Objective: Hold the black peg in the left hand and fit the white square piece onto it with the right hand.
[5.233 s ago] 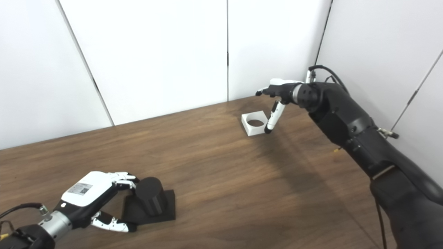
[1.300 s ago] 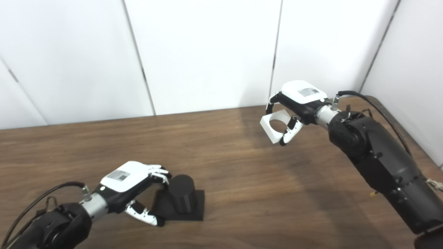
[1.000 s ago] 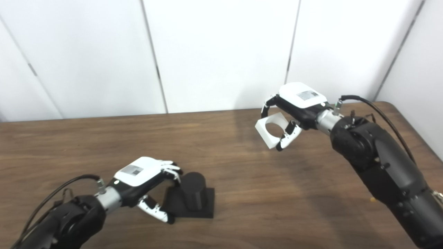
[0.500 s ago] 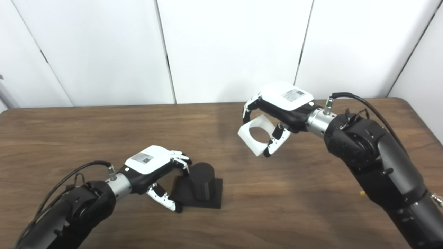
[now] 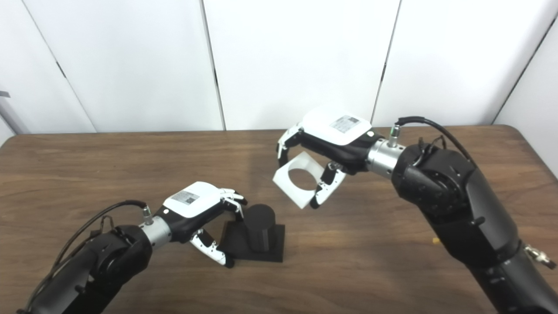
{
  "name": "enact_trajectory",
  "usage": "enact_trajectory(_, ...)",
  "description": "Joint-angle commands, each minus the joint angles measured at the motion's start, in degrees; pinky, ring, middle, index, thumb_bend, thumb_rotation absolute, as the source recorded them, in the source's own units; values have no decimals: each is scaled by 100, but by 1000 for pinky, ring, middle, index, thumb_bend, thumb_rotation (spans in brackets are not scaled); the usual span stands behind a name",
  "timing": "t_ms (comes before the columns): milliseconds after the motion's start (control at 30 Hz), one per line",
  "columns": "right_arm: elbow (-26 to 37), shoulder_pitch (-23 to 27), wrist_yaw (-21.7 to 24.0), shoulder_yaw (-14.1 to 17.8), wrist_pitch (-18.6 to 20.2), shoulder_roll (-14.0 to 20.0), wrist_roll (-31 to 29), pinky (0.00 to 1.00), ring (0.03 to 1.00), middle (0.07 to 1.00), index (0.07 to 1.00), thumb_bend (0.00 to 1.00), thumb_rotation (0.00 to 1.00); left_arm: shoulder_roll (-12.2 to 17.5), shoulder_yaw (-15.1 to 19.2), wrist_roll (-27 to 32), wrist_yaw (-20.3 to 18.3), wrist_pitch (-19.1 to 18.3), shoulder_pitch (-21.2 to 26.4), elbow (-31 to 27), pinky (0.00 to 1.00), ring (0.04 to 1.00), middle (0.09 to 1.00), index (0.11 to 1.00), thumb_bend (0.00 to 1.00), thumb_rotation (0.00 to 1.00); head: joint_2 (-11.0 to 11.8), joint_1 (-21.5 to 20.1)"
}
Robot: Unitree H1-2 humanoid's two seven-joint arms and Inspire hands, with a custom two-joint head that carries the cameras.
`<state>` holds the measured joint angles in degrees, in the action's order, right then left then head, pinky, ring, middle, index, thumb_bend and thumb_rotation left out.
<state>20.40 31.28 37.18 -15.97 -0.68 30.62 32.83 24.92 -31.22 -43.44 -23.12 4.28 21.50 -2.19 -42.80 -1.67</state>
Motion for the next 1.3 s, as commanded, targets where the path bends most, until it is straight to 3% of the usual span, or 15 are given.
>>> enact_trajectory(0,202,281,-4,36,20,-29,-21,665,795,749,478,521,134,-70,-271,-230,-360,-37,-121,228,870,900,864,486,524,70,0,-3)
enact_trajectory(333,375,309,153,-59,62,-246,-139,671,795,747,478,522,136,-86,-302,-236,-500,-202,-111,133,890,914,870,487,524,70,-38,24)
enact_trajectory(867,605,294,504,-116,204,-379,-311,654,779,737,478,521,135,-103,-348,-279,-400,-133,-132,196,876,905,862,487,524,70,-71,23)
enact_trajectory(1267,463,22,371,-235,164,-542,-265,661,772,741,479,522,132,-141,-392,-304,-474,-160,-129,162,885,911,859,487,523,73,-81,39)
